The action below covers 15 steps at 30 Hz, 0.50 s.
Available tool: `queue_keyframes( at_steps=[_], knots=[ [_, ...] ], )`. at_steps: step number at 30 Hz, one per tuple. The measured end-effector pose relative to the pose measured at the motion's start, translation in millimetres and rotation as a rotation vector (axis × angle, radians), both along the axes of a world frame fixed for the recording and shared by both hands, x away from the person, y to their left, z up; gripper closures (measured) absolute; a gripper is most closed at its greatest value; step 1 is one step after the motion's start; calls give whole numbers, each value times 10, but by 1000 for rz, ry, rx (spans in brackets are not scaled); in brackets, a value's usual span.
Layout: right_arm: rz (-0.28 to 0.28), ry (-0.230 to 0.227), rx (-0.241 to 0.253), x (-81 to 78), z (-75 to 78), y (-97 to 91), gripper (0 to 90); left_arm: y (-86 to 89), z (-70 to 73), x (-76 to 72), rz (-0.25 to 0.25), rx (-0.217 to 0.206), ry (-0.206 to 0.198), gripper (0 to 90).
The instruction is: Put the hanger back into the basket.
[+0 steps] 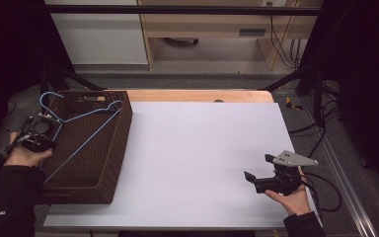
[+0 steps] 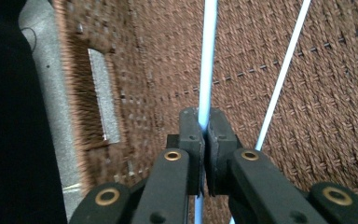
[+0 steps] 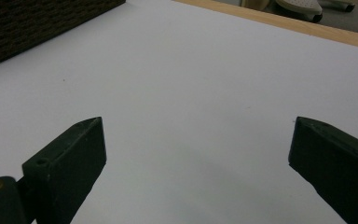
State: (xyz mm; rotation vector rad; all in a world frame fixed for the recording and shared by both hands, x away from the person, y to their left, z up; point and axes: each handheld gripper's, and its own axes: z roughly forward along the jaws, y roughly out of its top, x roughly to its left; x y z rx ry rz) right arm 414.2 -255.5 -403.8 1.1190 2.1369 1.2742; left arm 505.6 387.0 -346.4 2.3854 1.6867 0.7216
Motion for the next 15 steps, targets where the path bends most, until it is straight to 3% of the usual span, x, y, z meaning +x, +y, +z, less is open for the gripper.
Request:
queue_keyframes(
  at_steps=[10, 15],
  knots=[
    [1, 1, -2, 3, -3, 2, 46, -27, -269, 36, -22, -49, 33, 862],
    [-1, 0, -2, 1, -2, 3, 46, -13, -221, -33, -28, -115, -16, 742]
  ],
)
